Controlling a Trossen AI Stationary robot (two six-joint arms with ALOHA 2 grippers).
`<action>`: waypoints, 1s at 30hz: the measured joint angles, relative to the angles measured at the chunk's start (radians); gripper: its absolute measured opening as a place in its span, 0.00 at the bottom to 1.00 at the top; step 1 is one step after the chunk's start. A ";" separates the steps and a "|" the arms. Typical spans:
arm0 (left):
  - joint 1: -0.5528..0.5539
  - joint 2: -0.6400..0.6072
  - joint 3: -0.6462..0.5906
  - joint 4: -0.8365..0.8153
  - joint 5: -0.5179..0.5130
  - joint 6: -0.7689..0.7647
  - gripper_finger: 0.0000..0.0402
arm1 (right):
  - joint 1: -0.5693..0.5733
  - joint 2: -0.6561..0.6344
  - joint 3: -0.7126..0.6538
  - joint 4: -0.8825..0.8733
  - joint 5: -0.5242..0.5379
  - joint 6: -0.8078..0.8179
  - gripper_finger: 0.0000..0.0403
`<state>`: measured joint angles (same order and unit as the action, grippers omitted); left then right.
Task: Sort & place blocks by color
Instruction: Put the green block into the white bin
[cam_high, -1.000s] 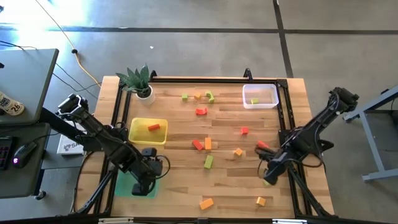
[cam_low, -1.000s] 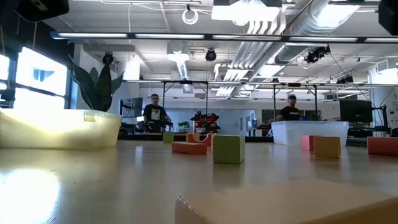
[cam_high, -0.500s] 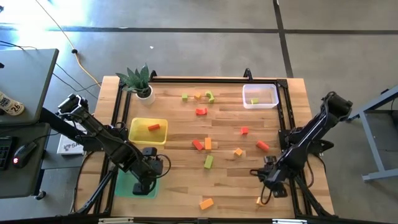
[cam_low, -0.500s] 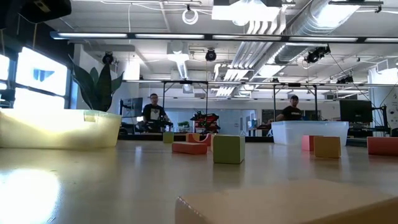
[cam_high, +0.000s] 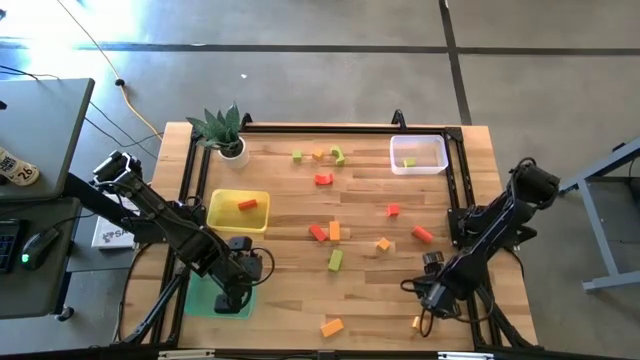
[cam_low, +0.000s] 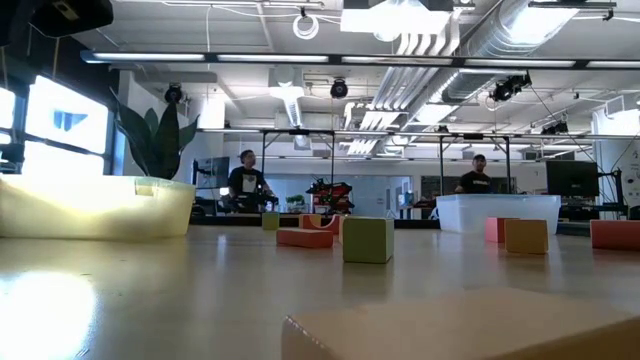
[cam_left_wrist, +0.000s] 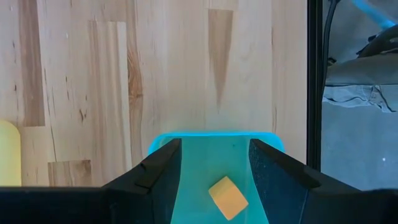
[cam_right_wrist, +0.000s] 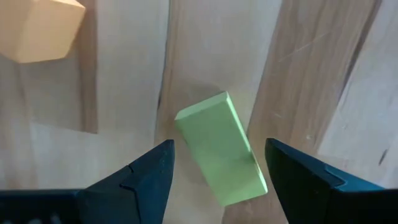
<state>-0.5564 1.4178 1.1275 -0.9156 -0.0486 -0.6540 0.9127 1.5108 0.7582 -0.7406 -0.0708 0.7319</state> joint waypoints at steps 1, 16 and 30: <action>0.000 0.000 0.000 0.000 0.000 0.000 0.43 | 0.001 0.008 0.000 0.000 0.000 0.000 0.59; 0.013 0.000 0.000 0.000 -0.012 0.006 0.43 | 0.003 0.069 0.004 0.011 0.028 0.145 0.23; 0.191 0.000 0.000 0.003 -0.122 0.173 0.43 | -0.096 0.073 0.189 -0.060 0.128 0.239 0.23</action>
<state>-0.3651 1.4178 1.1278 -0.9122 -0.1703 -0.4809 0.8164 1.5837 0.9472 -0.8002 0.0577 0.9707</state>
